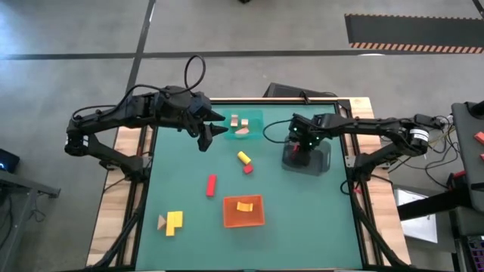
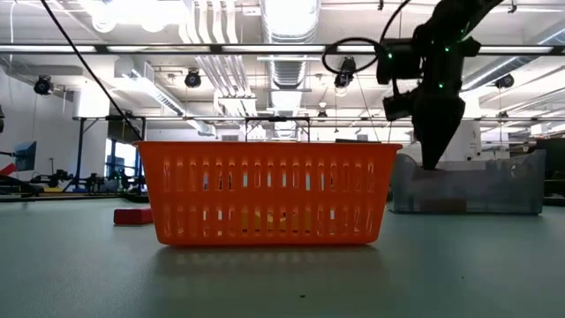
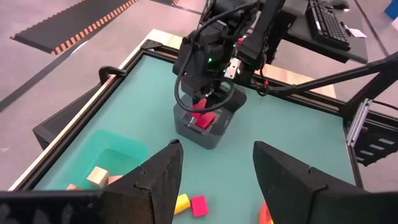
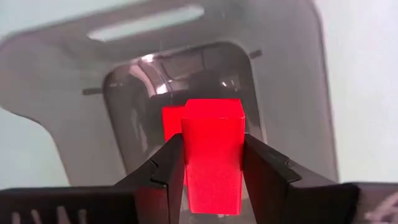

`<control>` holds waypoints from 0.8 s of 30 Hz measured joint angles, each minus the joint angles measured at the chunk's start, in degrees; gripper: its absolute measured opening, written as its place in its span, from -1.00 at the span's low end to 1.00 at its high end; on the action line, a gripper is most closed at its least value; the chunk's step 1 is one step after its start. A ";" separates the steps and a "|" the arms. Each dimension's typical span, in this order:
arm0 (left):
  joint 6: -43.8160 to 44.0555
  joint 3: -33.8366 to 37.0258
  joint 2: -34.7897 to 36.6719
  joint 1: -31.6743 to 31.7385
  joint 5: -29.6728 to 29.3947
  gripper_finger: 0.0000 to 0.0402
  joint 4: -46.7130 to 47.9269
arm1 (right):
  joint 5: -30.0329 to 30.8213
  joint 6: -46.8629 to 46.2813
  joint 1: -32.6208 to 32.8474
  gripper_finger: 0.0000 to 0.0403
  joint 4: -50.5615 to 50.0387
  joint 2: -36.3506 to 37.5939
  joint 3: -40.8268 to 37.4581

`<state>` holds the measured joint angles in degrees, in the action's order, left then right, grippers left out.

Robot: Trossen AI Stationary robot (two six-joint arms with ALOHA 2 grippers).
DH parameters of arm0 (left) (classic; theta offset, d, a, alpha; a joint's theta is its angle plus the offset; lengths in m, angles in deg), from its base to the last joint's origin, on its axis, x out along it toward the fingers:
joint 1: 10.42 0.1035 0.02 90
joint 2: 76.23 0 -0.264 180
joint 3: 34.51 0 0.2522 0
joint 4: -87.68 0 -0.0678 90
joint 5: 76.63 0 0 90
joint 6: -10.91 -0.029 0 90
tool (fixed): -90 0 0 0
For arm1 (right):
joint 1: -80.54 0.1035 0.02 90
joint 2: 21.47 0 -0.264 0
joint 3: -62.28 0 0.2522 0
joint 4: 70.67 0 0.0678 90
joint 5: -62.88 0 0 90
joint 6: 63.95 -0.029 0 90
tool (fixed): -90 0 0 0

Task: Sort & place blocks by color
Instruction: Put the red block into the black bin, then put the yellow block into the orange bin

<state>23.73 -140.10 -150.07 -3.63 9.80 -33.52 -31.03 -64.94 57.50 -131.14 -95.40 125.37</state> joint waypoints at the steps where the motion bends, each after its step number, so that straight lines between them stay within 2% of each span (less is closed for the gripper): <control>1: 0.00 0.00 0.00 0.00 0.00 -0.10 0.02 | 0.06 -0.39 -0.05 -0.41 -0.01 0.00 -0.45; 24: 0.26 0.00 0.02 0.00 -1.33 -0.10 0.02 | 1.32 -0.88 -0.02 -0.17 0.75 0.00 -1.13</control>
<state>23.99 -140.10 -150.05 -3.63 8.47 -33.51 -29.71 -65.82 57.47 -130.39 -95.40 124.24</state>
